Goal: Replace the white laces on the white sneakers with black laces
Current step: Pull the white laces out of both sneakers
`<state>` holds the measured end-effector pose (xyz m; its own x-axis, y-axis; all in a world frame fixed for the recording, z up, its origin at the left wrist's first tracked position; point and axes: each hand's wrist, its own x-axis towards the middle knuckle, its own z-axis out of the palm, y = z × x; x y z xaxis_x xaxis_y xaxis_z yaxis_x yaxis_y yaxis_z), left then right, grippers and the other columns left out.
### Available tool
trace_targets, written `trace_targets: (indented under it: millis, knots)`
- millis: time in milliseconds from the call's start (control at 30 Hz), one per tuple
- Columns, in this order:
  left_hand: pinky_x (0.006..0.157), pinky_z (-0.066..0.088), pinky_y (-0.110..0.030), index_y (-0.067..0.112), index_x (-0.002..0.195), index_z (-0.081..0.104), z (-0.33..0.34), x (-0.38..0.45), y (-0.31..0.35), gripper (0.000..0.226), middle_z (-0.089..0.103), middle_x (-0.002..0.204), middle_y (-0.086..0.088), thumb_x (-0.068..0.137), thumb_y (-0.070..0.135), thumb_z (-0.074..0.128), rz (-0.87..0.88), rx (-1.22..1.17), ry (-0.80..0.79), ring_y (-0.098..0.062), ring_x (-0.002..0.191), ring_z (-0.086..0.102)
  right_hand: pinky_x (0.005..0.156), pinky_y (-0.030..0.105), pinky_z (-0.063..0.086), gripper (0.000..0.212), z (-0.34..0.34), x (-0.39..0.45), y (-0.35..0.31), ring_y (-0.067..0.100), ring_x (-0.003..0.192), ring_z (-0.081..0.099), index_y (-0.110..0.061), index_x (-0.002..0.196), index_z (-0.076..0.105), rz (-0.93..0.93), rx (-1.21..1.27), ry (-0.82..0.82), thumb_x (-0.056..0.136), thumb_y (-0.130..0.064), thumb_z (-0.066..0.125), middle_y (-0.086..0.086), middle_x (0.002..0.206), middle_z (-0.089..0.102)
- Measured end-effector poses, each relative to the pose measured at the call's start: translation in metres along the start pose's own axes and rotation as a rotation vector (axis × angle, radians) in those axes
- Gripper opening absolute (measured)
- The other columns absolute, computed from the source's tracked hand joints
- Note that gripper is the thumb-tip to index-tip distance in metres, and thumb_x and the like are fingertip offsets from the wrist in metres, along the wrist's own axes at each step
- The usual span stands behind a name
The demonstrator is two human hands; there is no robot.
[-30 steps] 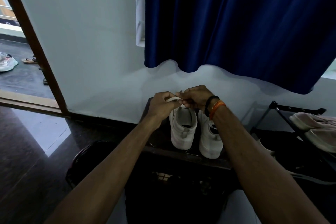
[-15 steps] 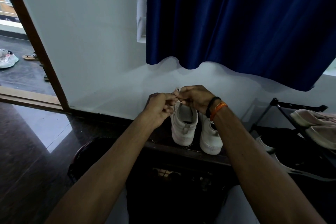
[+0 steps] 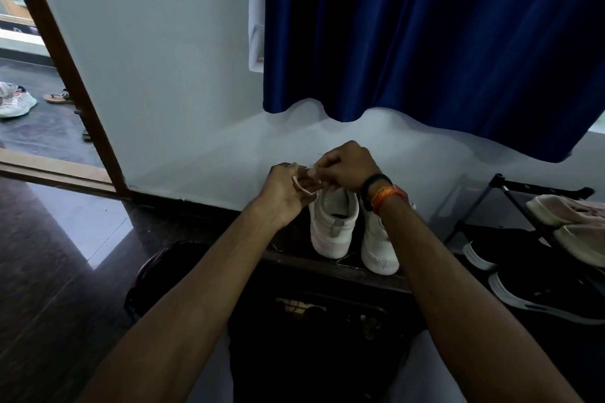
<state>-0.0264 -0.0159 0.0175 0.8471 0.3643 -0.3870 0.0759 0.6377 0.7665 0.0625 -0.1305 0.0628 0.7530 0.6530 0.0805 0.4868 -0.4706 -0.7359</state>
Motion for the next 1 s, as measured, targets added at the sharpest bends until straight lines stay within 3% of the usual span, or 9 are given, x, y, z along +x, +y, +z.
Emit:
trace_targets:
  millis: [200, 333, 467, 567, 633, 700, 800, 900, 1000]
  knots:
    - [0.079, 0.052, -0.036, 0.007, 0.081, 0.056, 0.010, -0.009, 0.007, 0.042, 0.063, 0.071, -0.008, 0.110, 0.024, 0.030, -0.056, -0.181, 0.000, -0.020, 0.072, 0.060, 0.069, 0.024, 0.057, 0.007, 0.022, -0.007, -0.008, 0.011, 0.072, 0.070, -0.021, 0.077, 0.082, -0.050, -0.097, -0.043, 0.081, -0.016, 0.078, -0.001, 0.072, 0.075]
    - [0.097, 0.049, -0.043, 0.010, 0.085, 0.057, 0.010, -0.006, 0.007, 0.041, 0.068, 0.078, -0.009, 0.110, 0.029, 0.031, -0.087, -0.217, 0.020, -0.023, 0.086, 0.063, 0.076, 0.030, 0.060, 0.007, 0.030, -0.011, -0.010, 0.016, 0.079, 0.071, -0.019, 0.082, 0.083, -0.062, -0.104, 0.030, 0.082, -0.017, 0.077, 0.001, 0.076, 0.076]
    - [0.089, 0.049, -0.042, 0.009, 0.085, 0.057, 0.011, -0.006, 0.006, 0.038, 0.069, 0.065, -0.009, 0.109, 0.029, 0.034, -0.092, -0.220, 0.008, -0.023, 0.081, 0.062, 0.079, 0.034, 0.060, 0.006, 0.035, -0.014, -0.010, 0.019, 0.082, 0.071, -0.019, 0.080, 0.081, -0.018, -0.051, 0.051, 0.083, -0.017, 0.076, 0.002, 0.079, 0.076]
    - [0.099, 0.050, -0.042, 0.005, 0.094, 0.062, 0.011, -0.007, 0.010, 0.036, 0.070, 0.091, -0.014, 0.108, 0.026, 0.037, -0.086, -0.181, 0.006, -0.026, 0.094, 0.065, 0.075, 0.035, 0.059, 0.019, 0.031, -0.014, -0.011, 0.019, 0.077, 0.069, -0.024, 0.068, 0.074, 0.008, -0.089, 0.010, 0.086, -0.017, 0.072, -0.001, 0.071, 0.071]
    - [0.090, 0.052, -0.037, 0.002, 0.100, 0.064, 0.012, -0.008, 0.015, 0.038, 0.068, 0.099, -0.015, 0.109, 0.025, 0.036, -0.067, -0.183, 0.017, -0.025, 0.092, 0.064, 0.067, 0.030, 0.059, 0.015, 0.026, -0.016, -0.013, 0.013, 0.065, 0.068, -0.018, 0.075, 0.076, 0.043, -0.042, -0.005, 0.089, -0.017, 0.072, -0.001, 0.066, 0.070]
    - [0.073, 0.052, -0.034, 0.004, 0.095, 0.061, 0.016, -0.008, 0.019, 0.034, 0.067, 0.087, -0.012, 0.109, 0.024, 0.037, -0.055, -0.222, 0.042, -0.022, 0.082, 0.064, 0.059, 0.026, 0.059, 0.011, 0.025, -0.020, -0.015, 0.013, 0.059, 0.069, -0.012, 0.082, 0.077, 0.070, 0.055, 0.017, 0.091, -0.019, 0.074, 0.003, 0.067, 0.073]
    - [0.071, 0.052, -0.037, 0.010, 0.086, 0.055, 0.021, -0.007, 0.020, 0.033, 0.069, 0.080, -0.010, 0.109, 0.025, 0.037, -0.075, -0.239, 0.039, -0.023, 0.080, 0.066, 0.066, 0.036, 0.064, 0.005, 0.025, -0.022, -0.015, 0.020, 0.062, 0.074, -0.007, 0.087, 0.078, 0.077, 0.144, 0.072, 0.089, -0.012, 0.075, 0.009, 0.072, 0.075]
    - [0.078, 0.051, -0.042, 0.011, 0.078, 0.049, 0.022, -0.005, 0.026, 0.039, 0.067, 0.086, -0.013, 0.110, 0.024, 0.031, -0.067, -0.306, 0.006, -0.027, 0.082, 0.064, 0.077, 0.038, 0.062, 0.011, 0.019, -0.024, -0.011, 0.017, 0.065, 0.072, -0.013, 0.082, 0.079, 0.053, -0.073, 0.055, 0.089, -0.016, 0.072, 0.006, 0.071, 0.075]
    - [0.069, 0.046, -0.032, 0.014, 0.069, 0.043, 0.015, 0.003, 0.044, 0.042, 0.044, 0.060, -0.002, 0.108, 0.018, 0.028, -0.018, -0.413, 0.057, -0.016, 0.053, 0.043, 0.085, 0.039, 0.057, 0.014, 0.006, -0.026, -0.001, 0.023, 0.086, 0.068, -0.018, 0.088, 0.081, 0.056, -0.380, 0.139, 0.089, -0.024, 0.068, 0.006, 0.084, 0.075]
